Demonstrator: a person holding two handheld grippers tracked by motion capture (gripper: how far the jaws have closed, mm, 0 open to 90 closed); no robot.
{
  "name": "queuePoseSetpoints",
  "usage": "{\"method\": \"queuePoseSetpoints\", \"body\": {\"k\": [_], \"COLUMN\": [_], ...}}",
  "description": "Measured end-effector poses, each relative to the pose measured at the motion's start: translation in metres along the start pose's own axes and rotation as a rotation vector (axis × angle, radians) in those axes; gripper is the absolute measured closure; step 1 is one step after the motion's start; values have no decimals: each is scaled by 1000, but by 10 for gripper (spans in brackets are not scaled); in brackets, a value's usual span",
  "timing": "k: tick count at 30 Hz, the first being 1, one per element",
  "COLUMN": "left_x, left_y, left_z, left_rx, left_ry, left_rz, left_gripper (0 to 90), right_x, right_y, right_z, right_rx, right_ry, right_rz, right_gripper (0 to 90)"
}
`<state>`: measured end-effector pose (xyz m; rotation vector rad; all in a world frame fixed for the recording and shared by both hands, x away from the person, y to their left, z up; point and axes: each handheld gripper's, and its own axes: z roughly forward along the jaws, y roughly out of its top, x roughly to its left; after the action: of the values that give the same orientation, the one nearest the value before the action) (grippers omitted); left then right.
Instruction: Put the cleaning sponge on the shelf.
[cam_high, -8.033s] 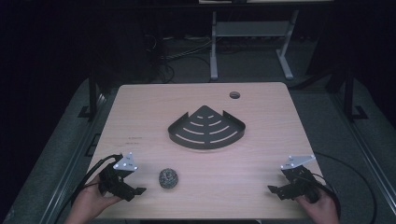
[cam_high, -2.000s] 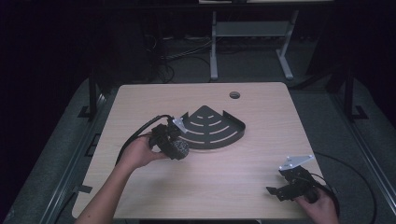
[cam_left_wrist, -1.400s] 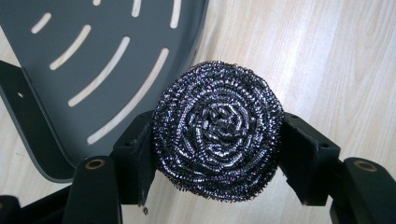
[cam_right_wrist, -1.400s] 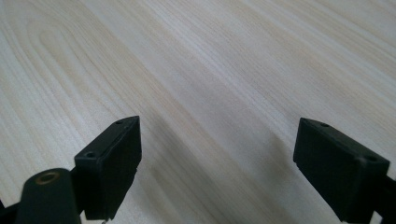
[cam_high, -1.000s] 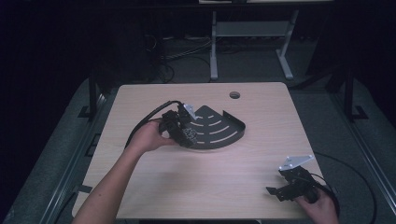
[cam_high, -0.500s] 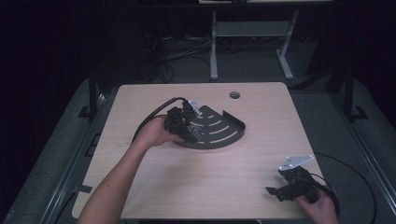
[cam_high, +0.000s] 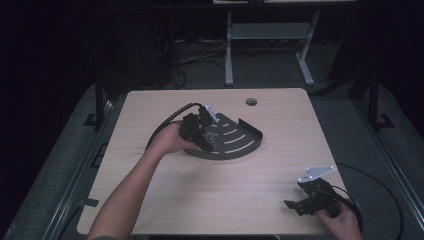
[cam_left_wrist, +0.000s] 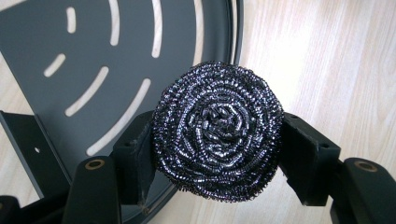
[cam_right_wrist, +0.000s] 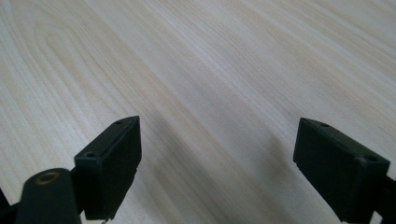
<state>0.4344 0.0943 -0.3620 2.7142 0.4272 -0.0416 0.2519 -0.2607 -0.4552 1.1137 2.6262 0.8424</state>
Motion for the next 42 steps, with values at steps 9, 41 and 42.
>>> {"method": "queuePoseSetpoints", "body": {"k": [9,41,42], "left_x": [5,43,44], "left_y": [7,15,15], "left_z": [2,38,39], "left_rx": [7,21,23], "left_ry": [5,4,8], "left_rz": [5,-64,-69], "left_gripper": [340,337,337], "right_x": [1,-3,-3], "right_y": [0,-3,-3], "right_z": [1,-1,-1], "right_rx": [0,-6,-6], "right_ry": [7,9,8], "right_rz": [4,13,13], "right_gripper": [150,150,150]}}
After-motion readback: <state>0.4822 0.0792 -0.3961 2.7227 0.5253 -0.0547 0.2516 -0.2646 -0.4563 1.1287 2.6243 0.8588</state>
